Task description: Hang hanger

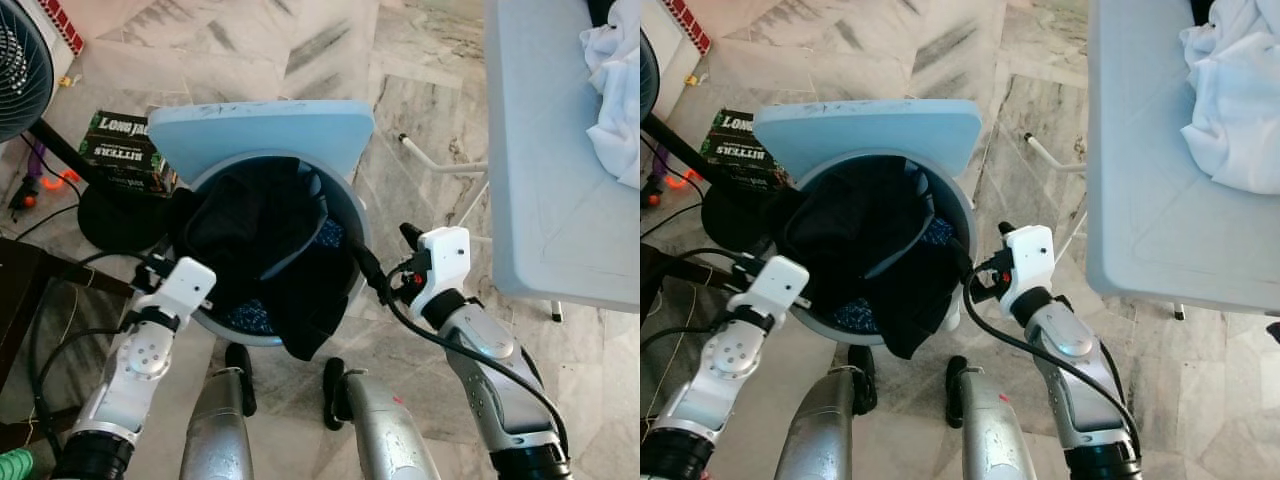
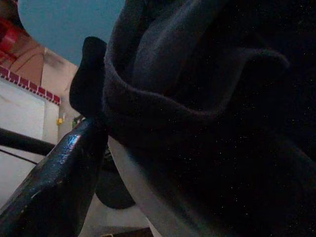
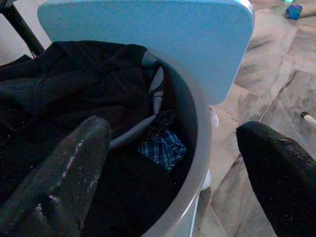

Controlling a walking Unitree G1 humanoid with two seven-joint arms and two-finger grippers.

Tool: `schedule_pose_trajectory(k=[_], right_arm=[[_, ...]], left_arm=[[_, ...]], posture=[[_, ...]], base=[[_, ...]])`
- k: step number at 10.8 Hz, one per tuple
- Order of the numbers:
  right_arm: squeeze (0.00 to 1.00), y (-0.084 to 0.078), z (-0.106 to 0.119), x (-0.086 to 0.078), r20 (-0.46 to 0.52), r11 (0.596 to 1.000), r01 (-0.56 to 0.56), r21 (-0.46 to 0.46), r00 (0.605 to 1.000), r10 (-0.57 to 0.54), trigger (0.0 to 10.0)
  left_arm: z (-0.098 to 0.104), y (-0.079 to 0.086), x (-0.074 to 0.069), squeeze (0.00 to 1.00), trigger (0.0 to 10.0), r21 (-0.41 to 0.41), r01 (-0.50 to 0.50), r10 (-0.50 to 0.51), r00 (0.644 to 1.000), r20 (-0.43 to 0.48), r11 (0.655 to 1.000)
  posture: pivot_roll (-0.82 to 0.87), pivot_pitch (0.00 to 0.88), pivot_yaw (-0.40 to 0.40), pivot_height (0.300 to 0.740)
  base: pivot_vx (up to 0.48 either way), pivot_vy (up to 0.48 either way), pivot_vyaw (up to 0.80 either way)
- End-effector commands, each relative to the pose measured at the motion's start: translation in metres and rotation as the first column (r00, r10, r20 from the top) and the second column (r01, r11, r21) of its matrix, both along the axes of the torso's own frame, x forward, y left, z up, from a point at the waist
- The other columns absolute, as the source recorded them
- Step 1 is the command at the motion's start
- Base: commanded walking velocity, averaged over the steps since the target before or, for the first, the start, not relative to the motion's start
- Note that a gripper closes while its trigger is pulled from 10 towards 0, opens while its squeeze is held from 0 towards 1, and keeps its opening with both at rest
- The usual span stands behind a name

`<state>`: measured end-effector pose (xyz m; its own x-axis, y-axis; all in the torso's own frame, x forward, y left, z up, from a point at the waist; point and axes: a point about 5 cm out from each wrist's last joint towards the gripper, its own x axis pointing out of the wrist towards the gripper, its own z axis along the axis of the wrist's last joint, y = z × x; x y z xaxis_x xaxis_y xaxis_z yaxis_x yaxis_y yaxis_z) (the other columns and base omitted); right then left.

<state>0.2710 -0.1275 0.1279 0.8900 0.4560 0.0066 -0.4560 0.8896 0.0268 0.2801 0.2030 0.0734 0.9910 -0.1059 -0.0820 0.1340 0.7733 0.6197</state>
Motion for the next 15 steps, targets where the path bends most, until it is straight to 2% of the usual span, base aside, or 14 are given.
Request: schedule_pose_trajectory(k=[1,4,5,6,15], right_arm=[[0.00,-0.003,-0.003,-0.004,-0.017,1.000,0.010,-0.004,1.000,-0.010,10.0],[0.00,-0.002,-0.002,-0.003,-0.014,1.000,0.009,-0.002,1.000,-0.009,10.0],[0.00,-0.002,-0.002,-0.003,-0.014,1.000,0.009,-0.002,1.000,-0.009,10.0],[0.00,-0.001,-0.002,-0.004,-0.013,1.000,0.011,-0.001,1.000,-0.011,10.0],[0.00,-0.002,-0.003,-0.003,-0.013,1.000,0.013,-0.004,1.000,-0.014,10.0]], left_arm=[[-0.010,-0.004,-0.006,0.00,10.0,0.006,0.029,-0.028,0.999,-0.026,1.000],[-0.008,-0.005,0.005,0.00,10.0,0.014,0.046,-0.046,0.999,-0.006,0.999],[-0.009,-0.006,0.006,0.00,6.3,0.001,0.051,-0.051,0.999,-0.007,0.999],[-0.010,-0.008,0.007,0.00,0.0,-0.009,0.064,-0.064,0.998,-0.011,0.998],[-0.010,-0.003,0.006,0.00,0.0,0.027,0.043,-0.044,0.998,0.035,0.999]], posture=[[-0.04,0.420,-0.099,0.740],[-0.04,0.418,-0.099,0.740],[-0.04,0.417,-0.098,0.740],[-0.05,0.418,-0.097,0.740],[-0.04,0.414,-0.095,0.740]], base=[[0.000,0.000,0.00],[0.000,0.000,0.00],[0.000,0.000,0.00],[0.000,0.000,0.00],[0.000,0.000,0.00]])
